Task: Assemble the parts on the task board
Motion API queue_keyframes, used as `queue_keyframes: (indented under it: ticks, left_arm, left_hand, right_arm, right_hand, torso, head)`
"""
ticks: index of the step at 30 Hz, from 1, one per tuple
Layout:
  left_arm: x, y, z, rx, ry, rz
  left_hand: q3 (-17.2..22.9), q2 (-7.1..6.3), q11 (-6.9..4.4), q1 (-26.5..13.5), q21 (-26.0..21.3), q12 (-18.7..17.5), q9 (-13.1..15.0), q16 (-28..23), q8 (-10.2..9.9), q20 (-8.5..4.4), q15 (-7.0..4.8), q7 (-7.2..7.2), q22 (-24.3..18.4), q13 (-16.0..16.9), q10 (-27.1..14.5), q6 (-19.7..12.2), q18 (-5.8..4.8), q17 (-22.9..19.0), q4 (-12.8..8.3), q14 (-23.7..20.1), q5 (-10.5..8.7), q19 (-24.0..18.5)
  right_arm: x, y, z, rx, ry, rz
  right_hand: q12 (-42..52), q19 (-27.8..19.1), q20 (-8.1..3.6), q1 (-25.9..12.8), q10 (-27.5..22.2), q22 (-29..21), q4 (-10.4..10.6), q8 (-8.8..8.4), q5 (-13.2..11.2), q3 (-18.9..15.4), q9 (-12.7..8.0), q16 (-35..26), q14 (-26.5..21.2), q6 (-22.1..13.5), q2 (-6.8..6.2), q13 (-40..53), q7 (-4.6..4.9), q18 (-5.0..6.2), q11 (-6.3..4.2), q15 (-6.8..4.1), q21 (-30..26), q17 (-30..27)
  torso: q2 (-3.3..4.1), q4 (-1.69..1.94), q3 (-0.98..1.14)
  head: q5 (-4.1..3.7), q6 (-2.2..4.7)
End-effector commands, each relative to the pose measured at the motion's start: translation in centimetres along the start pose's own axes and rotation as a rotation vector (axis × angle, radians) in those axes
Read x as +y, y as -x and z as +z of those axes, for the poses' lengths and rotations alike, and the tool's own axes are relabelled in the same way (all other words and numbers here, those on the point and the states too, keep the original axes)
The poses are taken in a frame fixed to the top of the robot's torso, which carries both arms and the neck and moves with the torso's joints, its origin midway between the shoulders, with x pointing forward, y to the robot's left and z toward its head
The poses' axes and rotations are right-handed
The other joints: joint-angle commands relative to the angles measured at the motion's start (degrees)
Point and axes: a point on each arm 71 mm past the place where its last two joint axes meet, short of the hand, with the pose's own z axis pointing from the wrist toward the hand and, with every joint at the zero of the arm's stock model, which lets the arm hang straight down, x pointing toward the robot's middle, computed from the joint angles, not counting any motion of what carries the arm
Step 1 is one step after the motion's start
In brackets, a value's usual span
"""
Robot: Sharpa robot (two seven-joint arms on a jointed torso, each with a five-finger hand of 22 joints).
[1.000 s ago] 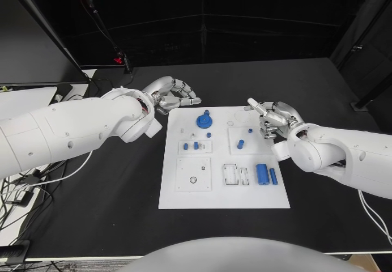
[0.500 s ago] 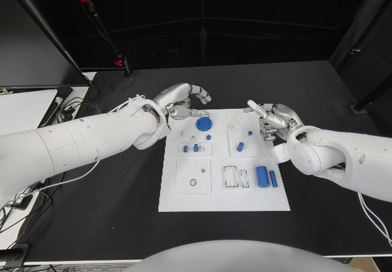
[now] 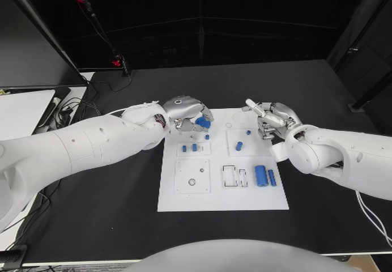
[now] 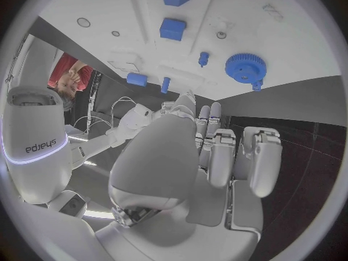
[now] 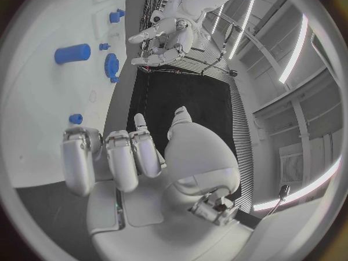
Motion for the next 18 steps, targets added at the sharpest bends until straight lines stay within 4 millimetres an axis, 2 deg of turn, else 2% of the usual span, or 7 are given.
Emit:
queue_keyframes:
  ticks: [1, 6, 9, 18]
  left_arm:
    - [-0.2, -0.6, 0.1, 0.081, -0.048, 0.076]
    - [-0.3, -0.9, 0.3, 0.105, -0.048, 0.099]
    - [-0.3, -1.1, 0.6, 0.116, -0.051, 0.122]
    - [-0.5, -1.7, 1.1, 0.155, -0.067, 0.178]
  left_hand:
    - [0.55, -0.21, 0.02, 0.53, 0.17, -0.62, -0.45, 0.05, -0.43, -0.45, -0.38, -0.06, 15.06, -0.82, 0.04, 0.80, -0.82, 15.07, -0.03, 6.00, -0.60, 6.08]
    - [1.80, -0.89, 0.21, 1.40, 0.17, -1.98, -1.53, 0.05, -1.60, -0.55, -0.40, 0.03, 15.06, -2.42, -1.85, 1.29, -0.82, 15.07, -0.19, 6.00, -1.72, 6.08]
    - [2.62, -0.89, 0.21, 2.25, 0.17, -2.23, -1.96, 0.05, -2.07, -0.63, -0.54, 0.08, 15.06, -2.95, -2.20, 1.43, -0.82, 15.07, -0.33, 6.00, -1.98, 6.08]
    - [4.01, -1.04, -0.48, 3.51, 0.17, -2.44, -2.81, 0.05, -2.87, -1.20, -1.28, -0.55, 15.06, -3.77, -2.36, 1.96, -0.82, 15.07, -0.29, 6.00, -2.76, 6.08]
  right_arm:
    - [0.2, -0.1, 0.0, -0.002, 0.013, -0.001]
    - [0.2, -0.1, 0.0, -0.001, 0.012, -0.001]
    - [0.2, -0.1, 0.0, 0.001, 0.012, 0.000]
    - [0.2, -0.2, 0.1, 0.002, 0.011, 0.000]
  right_hand:
    - [-0.14, 0.34, 0.40, -0.01, 0.02, 12.79, -0.04, 0.40, 0.18, -0.40, -0.06, 0.14, 5.96, -0.23, 0.57, 8.45, 3.91, 0.46, 0.01, 0.34, -0.23, 15.10]
    - [-0.14, 0.34, 0.40, -0.01, 0.02, 12.79, -0.04, 0.40, 0.18, -0.40, -0.06, 0.14, 5.96, -0.23, 0.57, 8.45, 3.91, 0.46, 0.01, 0.34, -0.23, 15.10]
    - [-0.14, 0.34, 0.40, -0.01, 0.02, 12.79, -0.04, 0.40, 0.18, -0.40, -0.06, 0.14, 5.96, -0.23, 0.57, 8.45, 3.91, 0.46, 0.01, 0.34, -0.23, 15.10]
    - [-0.15, 0.27, 0.40, 0.02, -0.02, 12.76, -0.04, 0.48, 0.37, -0.43, -0.06, 0.14, 5.96, -0.20, 0.63, 8.41, 3.90, 0.48, 0.00, 0.33, -0.28, 15.10]
  torso:
    - [-0.01, 0.09, 0.04]
    - [-0.05, 0.11, 0.08]
    - [-0.05, 0.07, 0.02]
    - [-0.02, 0.00, 0.01]
  head:
    - [-0.02, -0.08]
    - [0.03, -0.17]
    - [0.05, -0.18]
    - [0.07, -0.33]
